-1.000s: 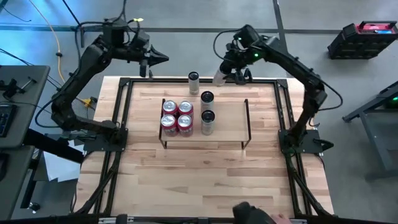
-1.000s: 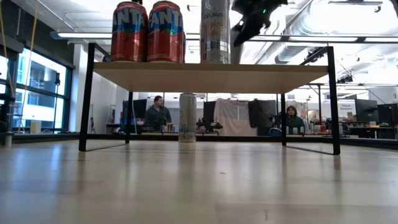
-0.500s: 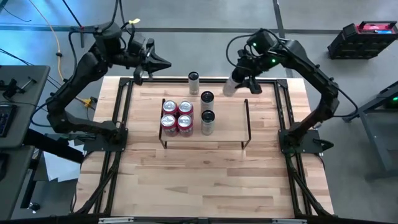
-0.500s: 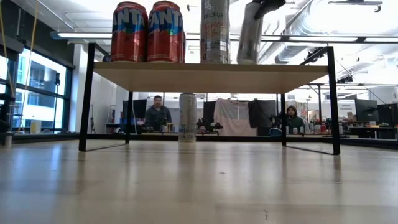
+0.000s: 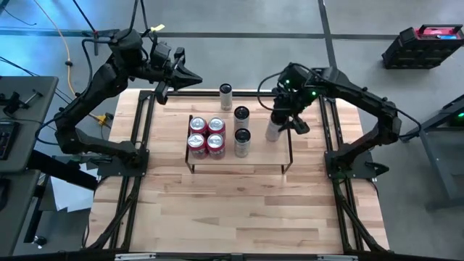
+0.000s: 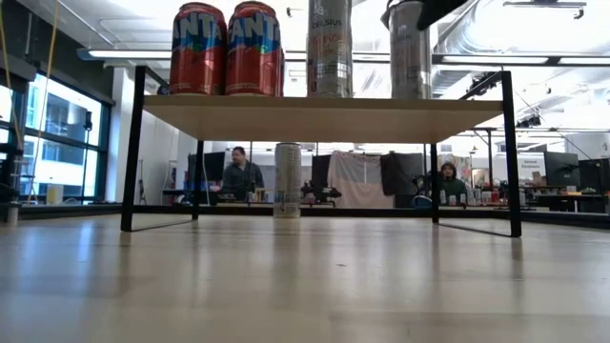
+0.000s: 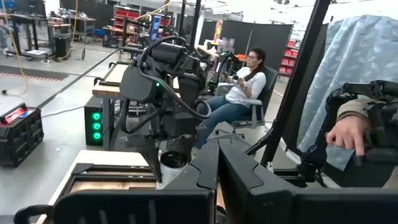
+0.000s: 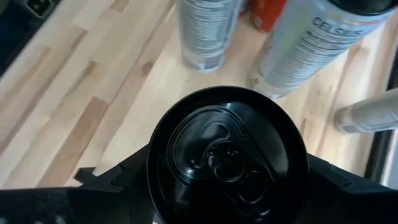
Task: Place canned beverage on shelf
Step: Put the white yellow soda can on the shelf
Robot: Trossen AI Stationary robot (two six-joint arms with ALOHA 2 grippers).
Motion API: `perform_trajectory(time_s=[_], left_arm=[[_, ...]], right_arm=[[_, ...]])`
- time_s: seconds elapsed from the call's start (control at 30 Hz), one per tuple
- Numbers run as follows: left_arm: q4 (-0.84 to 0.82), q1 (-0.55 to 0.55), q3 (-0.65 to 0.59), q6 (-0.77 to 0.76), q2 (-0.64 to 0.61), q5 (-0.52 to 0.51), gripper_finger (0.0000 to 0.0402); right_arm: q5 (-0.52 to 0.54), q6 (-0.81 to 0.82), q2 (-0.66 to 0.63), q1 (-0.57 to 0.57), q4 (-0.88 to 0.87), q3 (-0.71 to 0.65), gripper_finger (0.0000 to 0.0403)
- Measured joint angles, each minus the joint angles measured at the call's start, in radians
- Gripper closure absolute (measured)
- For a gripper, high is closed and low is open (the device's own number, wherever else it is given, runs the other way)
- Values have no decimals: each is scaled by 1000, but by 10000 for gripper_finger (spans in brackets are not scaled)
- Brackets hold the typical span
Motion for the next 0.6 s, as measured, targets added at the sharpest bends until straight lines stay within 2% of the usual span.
perform_trajectory(time_s=[0.23, 0.6], left_arm=[[31, -2, 0, 0, 0, -9, 401], [51, -2, 0, -17, 26, -22, 401]], right_arm=[[18, -3, 3, -6, 99, 20, 147], [24, -24, 36, -7, 99, -32, 146]])
